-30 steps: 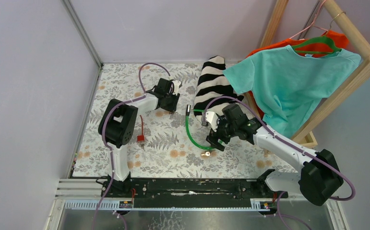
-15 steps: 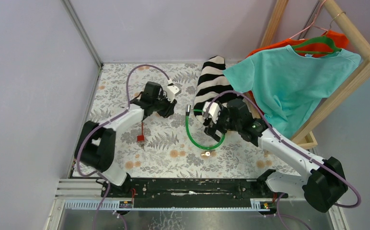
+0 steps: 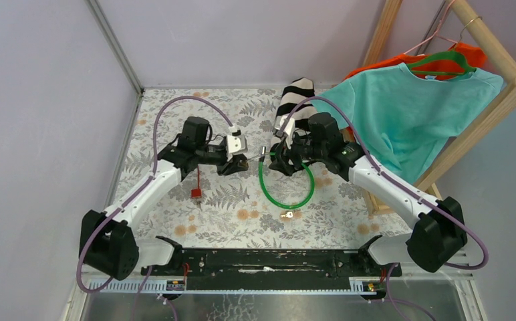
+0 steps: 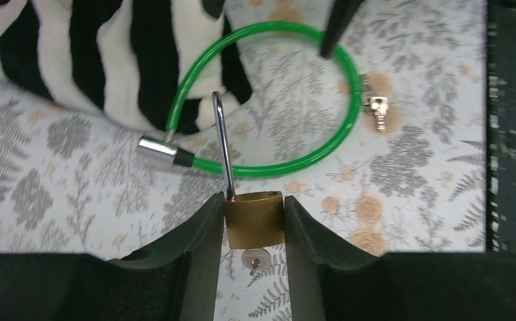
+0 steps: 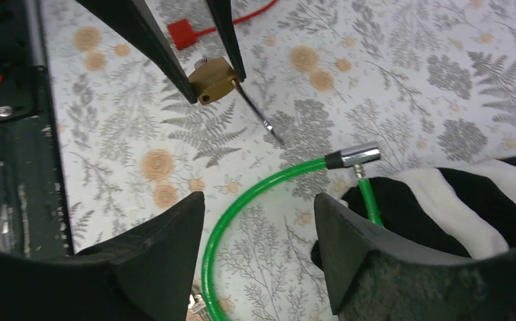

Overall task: Lock with the key
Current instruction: Pick up the lock from the center of the board.

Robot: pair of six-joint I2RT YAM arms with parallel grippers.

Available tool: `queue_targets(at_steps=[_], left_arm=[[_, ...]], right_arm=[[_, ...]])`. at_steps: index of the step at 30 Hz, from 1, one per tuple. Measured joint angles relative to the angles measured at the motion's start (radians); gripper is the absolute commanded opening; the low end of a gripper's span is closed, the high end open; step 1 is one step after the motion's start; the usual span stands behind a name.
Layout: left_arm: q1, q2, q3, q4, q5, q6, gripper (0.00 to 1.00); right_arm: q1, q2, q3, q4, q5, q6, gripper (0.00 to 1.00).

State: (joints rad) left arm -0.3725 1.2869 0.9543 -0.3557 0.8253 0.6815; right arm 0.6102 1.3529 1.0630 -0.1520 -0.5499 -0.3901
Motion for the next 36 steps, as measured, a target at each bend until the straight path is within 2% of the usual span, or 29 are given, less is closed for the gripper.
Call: queue_targets(at_steps=[6, 9, 12, 23, 26, 32, 36], left_arm=[[-0.010, -0.056, 0.020, -0.115, 0.145, 0.099, 0.00], [-0.027, -0.077, 0.020, -0.136, 0.174, 0.119, 0.00], [-0.042, -0.079, 0.020, -0.147, 0.188, 0.126, 0.00], [-0.069, -0.078, 0.020, -0.162, 0.192, 0.126, 0.00], [-0.072, -0.076, 0.020, -0.162, 0.192, 0.126, 0.00], [-0.075, -0.066, 0.020, -0.165, 0.191, 0.126, 0.00], [-0.079, -0.057, 0.020, -0.166, 0.192, 0.126, 0.00]], right_arm=[[-0.032, 0.001, 0.009, -0.058, -0.182, -0.058, 0.64], [-0.034, 0.008, 0.034, -0.117, -0.257, -0.095, 0.64], [-0.034, 0.027, 0.068, -0.170, -0.309, -0.129, 0.60], [0.004, 0.115, 0.146, -0.287, -0.361, -0.194, 0.43], [0.013, 0.122, 0.148, -0.298, -0.362, -0.201, 0.34], [0.021, 0.126, 0.151, -0.312, -0.361, -0.204, 0.32], [0.030, 0.126, 0.151, -0.314, -0.358, -0.204, 0.25]])
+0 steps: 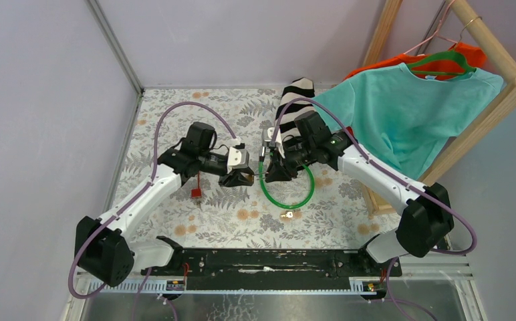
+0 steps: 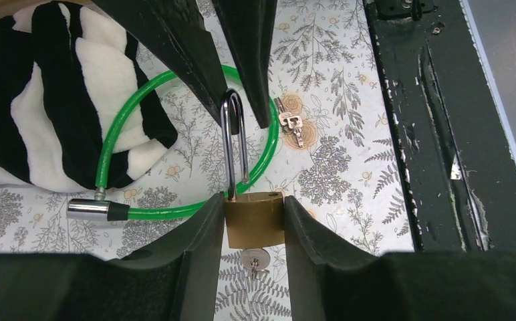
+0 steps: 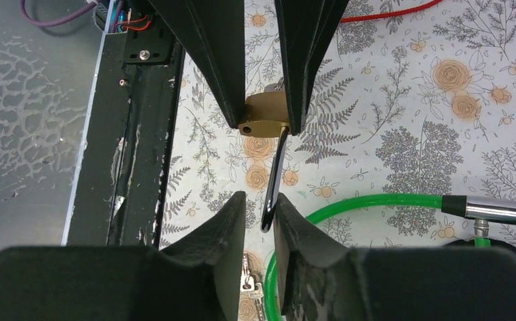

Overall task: Lock with the key
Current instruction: Pick up the lock from the center of the board, then lock the lock.

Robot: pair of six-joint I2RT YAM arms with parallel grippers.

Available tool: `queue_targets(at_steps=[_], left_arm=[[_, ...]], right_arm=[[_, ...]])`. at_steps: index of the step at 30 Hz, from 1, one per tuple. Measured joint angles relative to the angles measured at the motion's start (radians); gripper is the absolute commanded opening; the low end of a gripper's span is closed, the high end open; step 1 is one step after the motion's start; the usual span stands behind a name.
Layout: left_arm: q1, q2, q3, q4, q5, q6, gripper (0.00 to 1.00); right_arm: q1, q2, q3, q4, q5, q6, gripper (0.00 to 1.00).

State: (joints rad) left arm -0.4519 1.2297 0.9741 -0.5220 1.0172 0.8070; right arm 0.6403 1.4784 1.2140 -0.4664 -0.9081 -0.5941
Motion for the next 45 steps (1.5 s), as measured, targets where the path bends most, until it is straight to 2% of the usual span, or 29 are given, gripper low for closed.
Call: queue_targets(at_steps=[1, 4, 7, 10, 13, 17, 19, 21, 25, 29, 35, 38, 45], left_arm=[[0.000, 0.002, 0.000, -0.003, 0.000, 0.000, 0.00], [-0.003, 0.006, 0.000, -0.008, 0.001, 0.000, 0.00], [-0.008, 0.007, 0.000, -0.016, 0.001, -0.003, 0.02], [-0.008, 0.012, 0.000, -0.016, -0.002, -0.004, 0.10], [-0.008, 0.019, 0.006, -0.016, -0.009, -0.010, 0.31], [-0.008, 0.033, 0.015, -0.016, -0.015, -0.020, 0.69], [-0.008, 0.041, 0.028, -0.019, -0.022, -0.013, 0.82], [-0.008, 0.045, 0.037, -0.025, -0.032, -0.008, 0.90], [-0.006, 0.046, 0.041, -0.035, -0.032, -0.008, 0.91], [-0.006, 0.056, 0.058, -0.047, -0.024, -0.024, 0.79], [-0.007, 0.094, 0.120, -0.044, 0.005, -0.119, 0.70], [-0.010, 0.094, 0.110, -0.019, 0.032, -0.185, 0.64], [-0.044, 0.115, 0.077, 0.060, 0.057, -0.324, 0.58]], right_arm=[[0.002, 0.000, 0.000, 0.000, 0.002, 0.000, 0.22], [0.003, 0.000, 0.000, 0.000, 0.010, -0.001, 0.01], [0.003, 0.001, 0.000, 0.004, 0.036, 0.007, 0.00], [0.005, 0.001, 0.000, 0.009, 0.053, 0.015, 0.00], [0.006, 0.000, -0.004, 0.023, 0.066, 0.032, 0.00], [0.007, -0.023, -0.035, 0.062, 0.088, 0.052, 0.00], [0.007, -0.047, -0.056, 0.069, 0.095, 0.054, 0.00], [0.008, -0.075, -0.077, 0.068, 0.103, 0.053, 0.00], [0.008, -0.129, -0.113, 0.068, 0.103, 0.040, 0.00], [0.007, -0.171, -0.155, 0.076, 0.095, 0.034, 0.00], [-0.049, -0.200, -0.210, 0.139, 0.045, 0.089, 0.00], [-0.083, -0.224, -0.231, 0.175, 0.025, 0.122, 0.00], [-0.113, -0.249, -0.246, 0.237, -0.007, 0.176, 0.00]])
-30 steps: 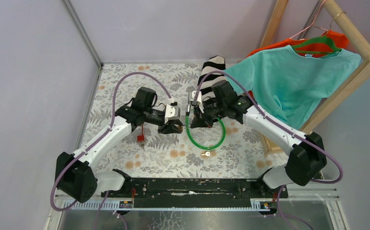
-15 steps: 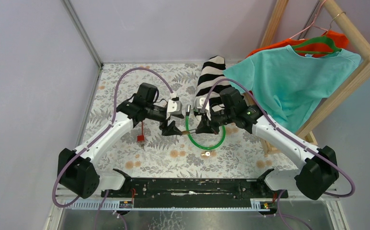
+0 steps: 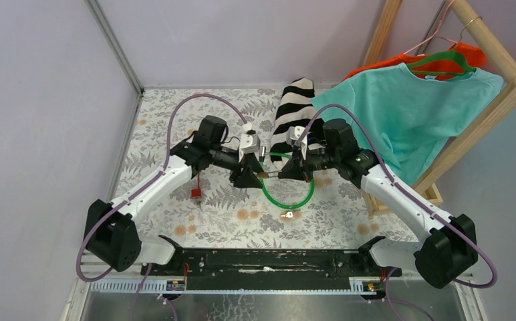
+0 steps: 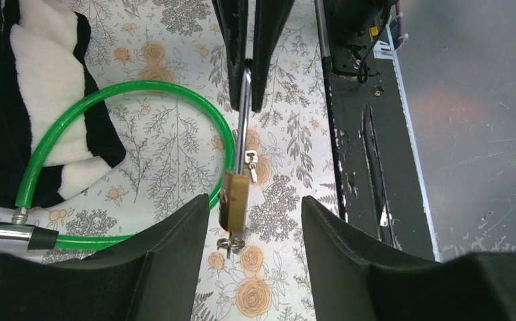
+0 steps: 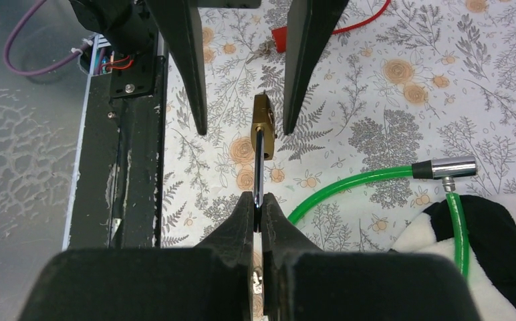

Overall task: Lock with the key
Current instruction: Lock the lock.

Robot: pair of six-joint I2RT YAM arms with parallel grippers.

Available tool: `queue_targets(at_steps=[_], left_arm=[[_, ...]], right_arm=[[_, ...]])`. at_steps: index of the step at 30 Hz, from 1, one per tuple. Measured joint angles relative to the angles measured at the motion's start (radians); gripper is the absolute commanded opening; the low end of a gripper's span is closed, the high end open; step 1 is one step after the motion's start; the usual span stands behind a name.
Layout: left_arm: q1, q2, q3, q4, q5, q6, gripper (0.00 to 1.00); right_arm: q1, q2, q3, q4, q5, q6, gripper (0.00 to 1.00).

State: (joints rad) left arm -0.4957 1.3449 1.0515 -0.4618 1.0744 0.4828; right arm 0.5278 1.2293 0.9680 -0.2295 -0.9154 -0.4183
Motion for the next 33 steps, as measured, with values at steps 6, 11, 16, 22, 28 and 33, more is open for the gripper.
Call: queue_targets(at_steps=[6, 11, 16, 22, 28, 33], left_arm=[[-0.027, 0.028, 0.000, 0.051, -0.021, -0.063, 0.46], [-0.033, 0.038, -0.003, 0.067, -0.029, -0.073, 0.33], [-0.033, 0.039, -0.005, 0.076, -0.042, -0.078, 0.20], [-0.038, 0.040, -0.005, 0.083, -0.053, -0.082, 0.01], [-0.061, 0.050, -0.005, 0.084, -0.093, -0.081, 0.00], [-0.077, 0.068, -0.004, 0.084, -0.117, -0.087, 0.00]], right_arm=[[-0.011, 0.000, -0.005, 0.012, -0.023, 0.021, 0.00], [-0.027, -0.006, -0.015, 0.022, -0.032, 0.032, 0.00], [-0.032, -0.008, -0.017, 0.026, -0.048, 0.034, 0.00], [-0.035, -0.008, -0.018, 0.030, -0.052, 0.047, 0.00], [-0.040, -0.004, -0.029, 0.032, -0.059, 0.075, 0.00], [-0.050, 0.005, -0.043, 0.035, -0.068, 0.099, 0.00]])
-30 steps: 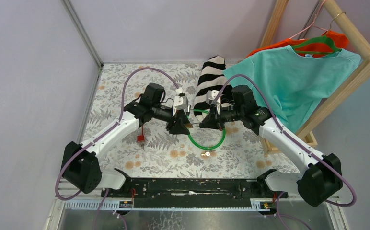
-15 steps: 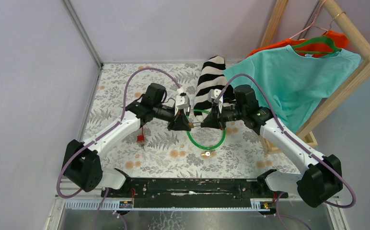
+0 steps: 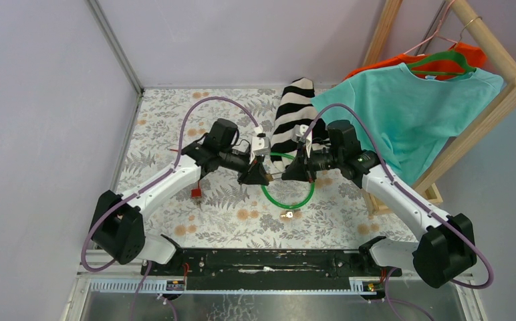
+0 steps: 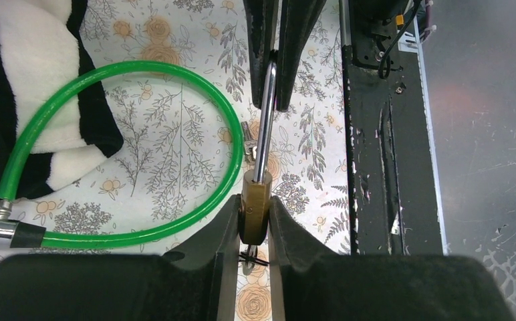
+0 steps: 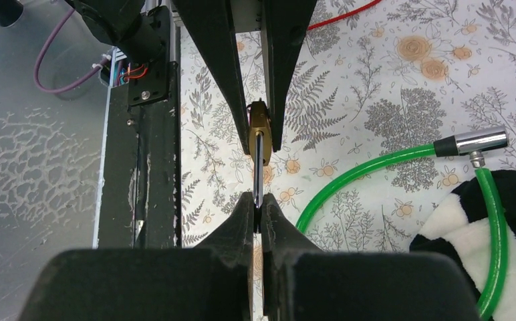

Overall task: Lock with the key
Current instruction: Lock the lock.

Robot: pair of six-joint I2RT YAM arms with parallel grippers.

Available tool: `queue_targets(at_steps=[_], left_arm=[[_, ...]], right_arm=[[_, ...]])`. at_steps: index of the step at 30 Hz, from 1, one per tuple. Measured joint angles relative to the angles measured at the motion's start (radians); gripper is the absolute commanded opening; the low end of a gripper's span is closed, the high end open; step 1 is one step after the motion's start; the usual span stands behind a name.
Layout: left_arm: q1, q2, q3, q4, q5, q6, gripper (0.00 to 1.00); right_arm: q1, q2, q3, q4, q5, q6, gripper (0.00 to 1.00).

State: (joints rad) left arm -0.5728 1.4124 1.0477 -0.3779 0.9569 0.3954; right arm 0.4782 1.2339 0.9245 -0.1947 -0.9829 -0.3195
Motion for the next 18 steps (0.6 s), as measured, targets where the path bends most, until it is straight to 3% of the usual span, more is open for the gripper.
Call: queue_targets(at_steps=[18], left_arm=[[-0.010, 0.012, 0.000, 0.007, -0.088, -0.064, 0.00]], right_arm=[[-0.014, 0.039, -0.026, 0.093, -0.014, 0.077, 0.00]])
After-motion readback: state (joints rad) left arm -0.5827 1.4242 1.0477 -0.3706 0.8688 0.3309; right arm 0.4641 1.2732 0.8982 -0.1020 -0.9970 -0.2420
